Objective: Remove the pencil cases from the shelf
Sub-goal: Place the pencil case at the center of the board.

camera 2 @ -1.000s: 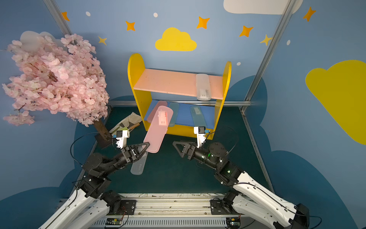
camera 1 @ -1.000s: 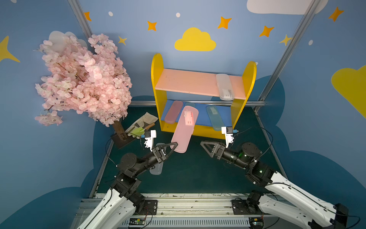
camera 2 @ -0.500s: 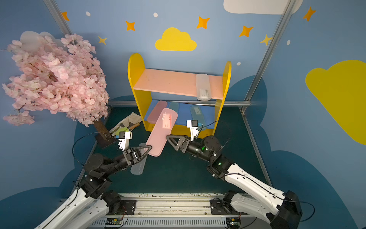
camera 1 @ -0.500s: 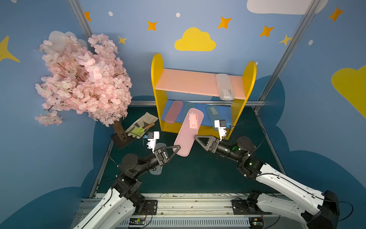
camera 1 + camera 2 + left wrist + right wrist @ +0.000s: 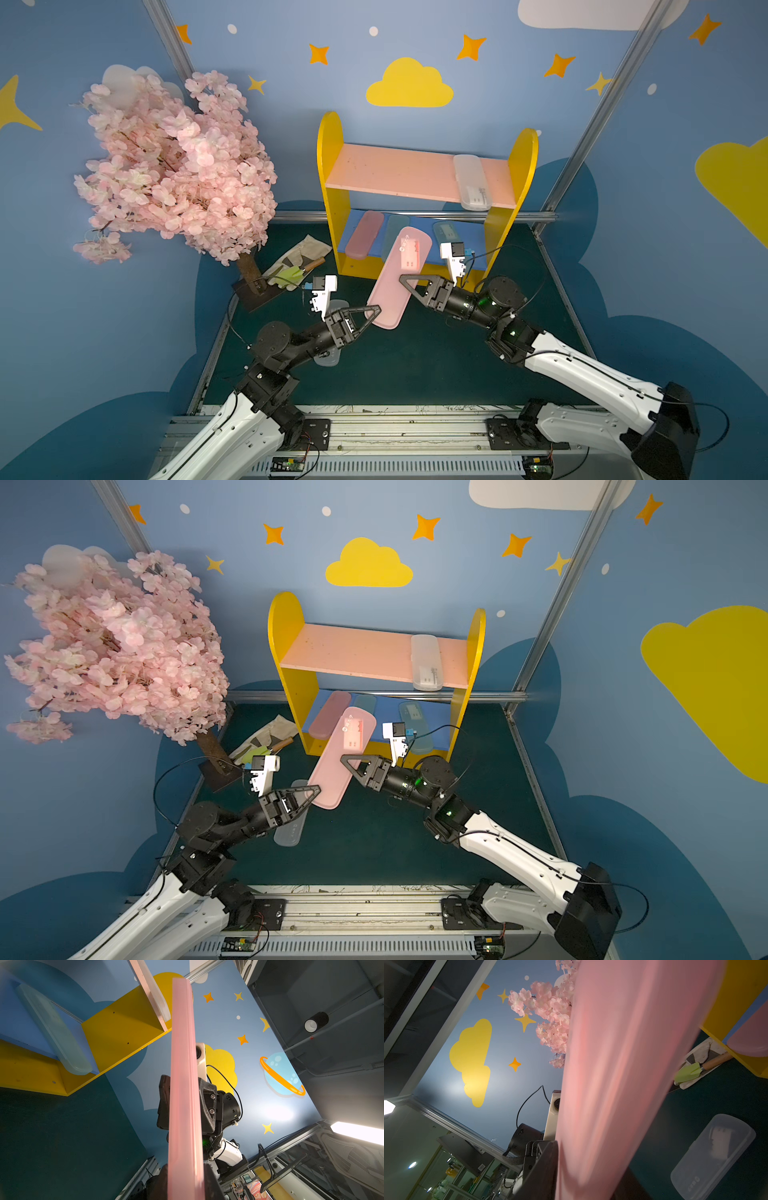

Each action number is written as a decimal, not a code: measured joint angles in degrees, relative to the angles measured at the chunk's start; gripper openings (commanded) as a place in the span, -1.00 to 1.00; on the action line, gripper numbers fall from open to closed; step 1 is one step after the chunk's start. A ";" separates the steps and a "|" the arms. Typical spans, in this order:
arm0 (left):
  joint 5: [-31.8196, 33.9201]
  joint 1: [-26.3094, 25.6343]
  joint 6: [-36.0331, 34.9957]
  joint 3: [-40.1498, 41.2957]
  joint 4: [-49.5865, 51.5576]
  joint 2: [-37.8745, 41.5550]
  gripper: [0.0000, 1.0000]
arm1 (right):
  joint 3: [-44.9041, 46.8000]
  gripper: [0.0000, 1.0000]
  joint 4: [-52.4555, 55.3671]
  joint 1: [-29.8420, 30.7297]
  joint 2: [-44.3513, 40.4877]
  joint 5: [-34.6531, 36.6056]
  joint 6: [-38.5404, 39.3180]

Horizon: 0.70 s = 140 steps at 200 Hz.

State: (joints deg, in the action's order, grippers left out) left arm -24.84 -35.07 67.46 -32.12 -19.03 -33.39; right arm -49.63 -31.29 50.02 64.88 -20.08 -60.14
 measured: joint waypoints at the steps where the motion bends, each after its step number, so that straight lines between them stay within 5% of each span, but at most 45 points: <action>1: 0.00 0.00 -0.02 0.00 -0.02 0.00 -0.90 | 0.00 -0.44 -0.07 0.00 0.02 0.00 -0.11; 17: 0.04 0.02 -0.24 0.00 -0.07 -0.26 -0.50 | -0.13 -0.57 -1.46 -0.02 0.35 -0.52 -1.53; 33: 0.33 0.00 -1.16 0.00 0.15 -0.24 0.20 | -0.31 -0.68 -2.38 -0.02 0.46 -0.83 -2.56; 53: 1.62 0.00 -2.12 -0.44 2.84 0.52 0.78 | -0.28 -0.71 -2.34 -0.02 1.05 -0.98 -2.60; 79: 6.62 -0.11 -5.40 -2.91 11.76 2.99 0.96 | 0.59 -0.71 -1.40 -0.33 1.38 -0.50 -2.34; 140: 23.89 -0.15 -12.39 -5.81 33.11 10.64 1.00 | 0.90 -0.73 17.51 -0.44 0.94 2.86 4.33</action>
State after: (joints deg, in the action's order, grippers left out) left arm -0.95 -35.22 55.07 -37.93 14.09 -22.74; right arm -48.73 -13.78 49.58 65.82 -17.21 -55.81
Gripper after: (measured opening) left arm 0.999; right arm 0.237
